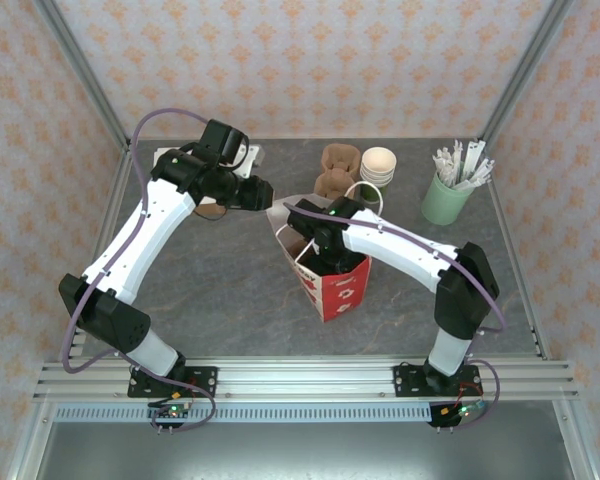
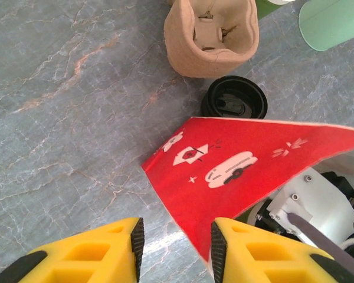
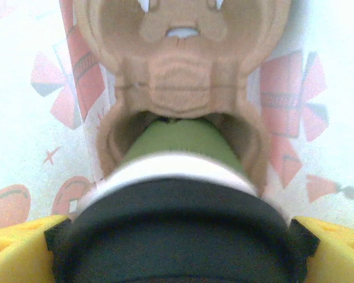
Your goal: Pack the takeout coffee
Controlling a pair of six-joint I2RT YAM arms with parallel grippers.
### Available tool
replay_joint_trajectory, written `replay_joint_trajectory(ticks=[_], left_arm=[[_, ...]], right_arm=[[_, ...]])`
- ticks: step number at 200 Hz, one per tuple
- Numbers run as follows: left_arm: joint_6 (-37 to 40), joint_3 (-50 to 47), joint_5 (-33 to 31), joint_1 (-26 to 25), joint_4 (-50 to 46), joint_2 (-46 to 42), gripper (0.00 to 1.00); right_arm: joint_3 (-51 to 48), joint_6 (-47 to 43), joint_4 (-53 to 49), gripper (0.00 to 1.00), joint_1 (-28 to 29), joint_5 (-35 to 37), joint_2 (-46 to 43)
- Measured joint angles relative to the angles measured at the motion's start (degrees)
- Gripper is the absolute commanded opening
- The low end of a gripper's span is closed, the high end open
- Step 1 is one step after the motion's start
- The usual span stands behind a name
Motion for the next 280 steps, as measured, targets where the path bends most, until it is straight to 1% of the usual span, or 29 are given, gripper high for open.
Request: replay_joint_trajectory(ticks=[8,41,66,153,211,245,255,280], left_arm=[[0.02,0.00,0.00,0.02,0.00,0.00,0.42],[0.00,0.00,0.04,0.02,0.02,0.00,0.49],[-0.13,0.00,0.13,0.02,0.07,-0.02,0.54],[-0.48,0.00,-1.25,0.02,0.46,-1.64,0.61],[-1.09,0.00,-2.60,0.02,0.92,-3.69,0.63],[-1.14,0.00,-2.80,0.02,1.38,-3.72,0.63],[-1.14,0.00,-2.82,0.02,1.38,-3.72,0.63],[-1.14,0.00,-2.84,0.02,1.38,-3.76,0.64]], right_arm=[[0.00,0.17,0.07,1.00,-0.13,0.13,-0.33],[0.15,0.33,-0.04,0.99,-0.37,0.52,-1.99],[2.23,0.33,-0.63,0.99,-0.37,1.14,-2.38],[11.41,0.55,-6.29,0.99,-0.37,4.90,-5.20],[17.79,0.46,-11.72,1.00,-0.37,7.76,-5.49],[20.24,-0.59,-13.97,0.96,-0.37,9.22,-5.68],[20.63,-0.76,-14.36,0.90,-0.37,9.40,-5.81],[21.70,-1.68,-15.43,0.85,-0.37,9.40,-6.05]])
